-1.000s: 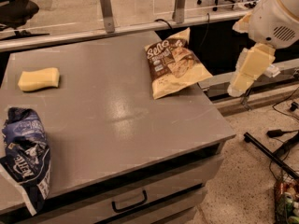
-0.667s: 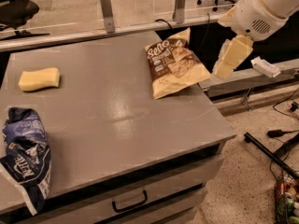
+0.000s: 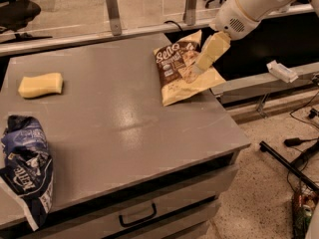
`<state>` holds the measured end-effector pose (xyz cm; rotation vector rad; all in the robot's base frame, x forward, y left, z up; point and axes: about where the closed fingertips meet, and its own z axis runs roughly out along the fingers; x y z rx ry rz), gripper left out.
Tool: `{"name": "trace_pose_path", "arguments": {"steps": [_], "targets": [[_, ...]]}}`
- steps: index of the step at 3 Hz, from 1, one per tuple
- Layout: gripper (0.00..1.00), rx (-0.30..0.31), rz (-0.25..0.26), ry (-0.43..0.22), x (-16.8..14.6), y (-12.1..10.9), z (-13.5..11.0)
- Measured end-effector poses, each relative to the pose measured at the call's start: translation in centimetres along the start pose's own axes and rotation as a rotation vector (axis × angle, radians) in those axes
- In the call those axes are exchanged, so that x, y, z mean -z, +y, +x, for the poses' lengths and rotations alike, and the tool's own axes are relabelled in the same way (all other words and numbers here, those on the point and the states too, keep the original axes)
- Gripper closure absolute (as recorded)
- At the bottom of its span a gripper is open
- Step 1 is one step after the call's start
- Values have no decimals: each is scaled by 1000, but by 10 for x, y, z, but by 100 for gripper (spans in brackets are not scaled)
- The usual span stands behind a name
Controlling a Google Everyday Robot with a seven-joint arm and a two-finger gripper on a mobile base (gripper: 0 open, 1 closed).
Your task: Move brown chip bag near sponge
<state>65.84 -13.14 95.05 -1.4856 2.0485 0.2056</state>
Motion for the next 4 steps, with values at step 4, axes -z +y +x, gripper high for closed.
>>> {"name": "trace_pose_path", "arguments": {"steps": [4], "targets": [[0, -178, 48, 73, -55, -33, 22]]}}
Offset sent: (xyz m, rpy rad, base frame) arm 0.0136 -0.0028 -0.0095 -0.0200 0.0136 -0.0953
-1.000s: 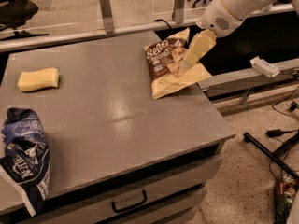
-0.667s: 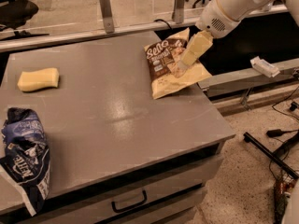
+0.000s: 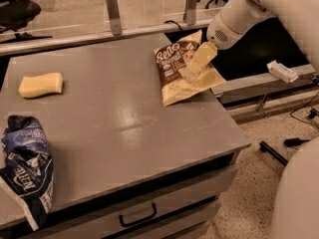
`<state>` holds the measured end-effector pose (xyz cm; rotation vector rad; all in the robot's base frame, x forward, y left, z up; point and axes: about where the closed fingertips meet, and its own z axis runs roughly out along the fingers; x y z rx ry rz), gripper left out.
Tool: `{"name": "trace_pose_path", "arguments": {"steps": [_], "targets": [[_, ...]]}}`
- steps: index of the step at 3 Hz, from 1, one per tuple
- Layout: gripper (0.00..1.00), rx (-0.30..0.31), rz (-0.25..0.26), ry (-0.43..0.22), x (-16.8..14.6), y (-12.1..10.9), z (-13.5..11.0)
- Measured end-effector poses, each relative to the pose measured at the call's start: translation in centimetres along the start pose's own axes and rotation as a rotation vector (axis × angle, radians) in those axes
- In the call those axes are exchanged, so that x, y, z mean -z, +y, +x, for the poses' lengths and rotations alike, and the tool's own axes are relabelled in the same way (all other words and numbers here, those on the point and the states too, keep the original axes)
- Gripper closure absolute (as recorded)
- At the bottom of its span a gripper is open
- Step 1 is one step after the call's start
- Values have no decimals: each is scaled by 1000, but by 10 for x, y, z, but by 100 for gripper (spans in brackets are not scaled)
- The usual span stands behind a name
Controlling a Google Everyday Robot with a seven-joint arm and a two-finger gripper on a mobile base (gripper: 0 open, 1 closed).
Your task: Move brown chip bag near sponge
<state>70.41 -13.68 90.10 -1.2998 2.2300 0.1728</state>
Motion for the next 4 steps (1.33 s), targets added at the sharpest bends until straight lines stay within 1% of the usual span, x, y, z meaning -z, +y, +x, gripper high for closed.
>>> {"name": "trace_pose_path", "arguments": {"steps": [1, 2, 3, 4], "targets": [[0, -57, -10, 5, -22, -6, 10], [18, -86, -36, 11, -43, -6, 17], [41, -103, -59, 10, -54, -4, 22], [64, -105, -61, 7, -54, -4, 21]]}}
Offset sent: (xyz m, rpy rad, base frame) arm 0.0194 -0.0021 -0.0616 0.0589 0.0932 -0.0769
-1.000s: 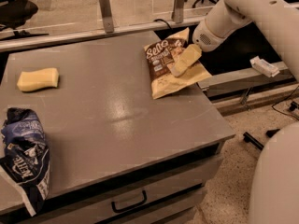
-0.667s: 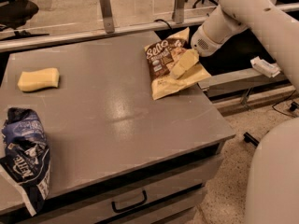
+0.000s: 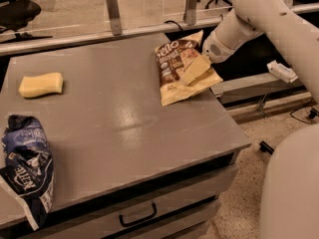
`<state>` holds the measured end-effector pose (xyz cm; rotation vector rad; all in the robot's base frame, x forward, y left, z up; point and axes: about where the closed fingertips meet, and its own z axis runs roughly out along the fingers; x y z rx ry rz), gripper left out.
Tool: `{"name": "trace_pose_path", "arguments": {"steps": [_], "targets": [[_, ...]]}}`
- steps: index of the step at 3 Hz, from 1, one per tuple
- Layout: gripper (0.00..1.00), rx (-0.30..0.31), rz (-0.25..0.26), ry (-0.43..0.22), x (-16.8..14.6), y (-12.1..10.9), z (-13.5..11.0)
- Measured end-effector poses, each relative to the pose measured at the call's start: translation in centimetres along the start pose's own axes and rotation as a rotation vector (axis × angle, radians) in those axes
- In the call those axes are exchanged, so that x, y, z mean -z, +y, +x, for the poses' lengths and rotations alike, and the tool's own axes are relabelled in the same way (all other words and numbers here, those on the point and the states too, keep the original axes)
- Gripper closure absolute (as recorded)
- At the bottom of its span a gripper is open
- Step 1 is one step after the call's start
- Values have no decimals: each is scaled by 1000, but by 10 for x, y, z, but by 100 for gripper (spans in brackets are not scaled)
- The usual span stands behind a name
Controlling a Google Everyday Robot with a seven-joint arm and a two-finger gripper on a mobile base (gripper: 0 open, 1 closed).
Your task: Move brown chip bag near sponge
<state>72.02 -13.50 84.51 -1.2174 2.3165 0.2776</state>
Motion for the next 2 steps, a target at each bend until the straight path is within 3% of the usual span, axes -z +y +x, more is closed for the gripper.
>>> {"name": "trace_pose_path", "arguments": {"steps": [1, 2], "targets": [[87, 0, 0, 0, 1, 0, -1], [100, 43, 15, -89, 16, 3, -10]]}}
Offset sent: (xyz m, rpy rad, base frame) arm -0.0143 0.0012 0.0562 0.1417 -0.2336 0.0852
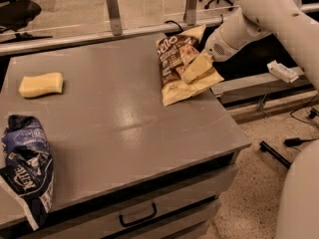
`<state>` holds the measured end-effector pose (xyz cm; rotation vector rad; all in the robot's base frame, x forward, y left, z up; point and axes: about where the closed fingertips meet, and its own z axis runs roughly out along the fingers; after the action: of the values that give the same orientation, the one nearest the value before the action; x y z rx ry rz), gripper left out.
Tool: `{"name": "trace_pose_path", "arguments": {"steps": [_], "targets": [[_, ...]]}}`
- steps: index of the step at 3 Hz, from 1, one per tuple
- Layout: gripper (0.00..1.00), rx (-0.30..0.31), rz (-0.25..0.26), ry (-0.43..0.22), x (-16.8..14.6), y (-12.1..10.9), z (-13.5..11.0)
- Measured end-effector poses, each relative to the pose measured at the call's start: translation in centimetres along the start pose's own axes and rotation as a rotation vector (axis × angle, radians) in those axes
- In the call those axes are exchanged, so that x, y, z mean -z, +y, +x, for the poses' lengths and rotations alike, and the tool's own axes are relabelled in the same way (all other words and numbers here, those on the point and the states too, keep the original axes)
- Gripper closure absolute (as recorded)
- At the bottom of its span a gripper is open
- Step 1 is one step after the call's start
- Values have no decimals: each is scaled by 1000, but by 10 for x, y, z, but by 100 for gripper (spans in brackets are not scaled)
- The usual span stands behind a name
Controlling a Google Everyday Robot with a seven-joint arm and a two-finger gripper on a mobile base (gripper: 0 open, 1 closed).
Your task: Move brown chip bag near sponge
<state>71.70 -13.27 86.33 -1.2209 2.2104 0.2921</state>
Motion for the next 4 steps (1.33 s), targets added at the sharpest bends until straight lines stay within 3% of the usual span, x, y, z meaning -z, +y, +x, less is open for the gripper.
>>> {"name": "trace_pose_path", "arguments": {"steps": [1, 2, 3, 4], "targets": [[100, 77, 17, -79, 19, 9, -19], [100, 158, 34, -107, 38, 16, -41], [100, 200, 10, -125, 39, 14, -61], [100, 237, -6, -192, 44, 9, -91]]}}
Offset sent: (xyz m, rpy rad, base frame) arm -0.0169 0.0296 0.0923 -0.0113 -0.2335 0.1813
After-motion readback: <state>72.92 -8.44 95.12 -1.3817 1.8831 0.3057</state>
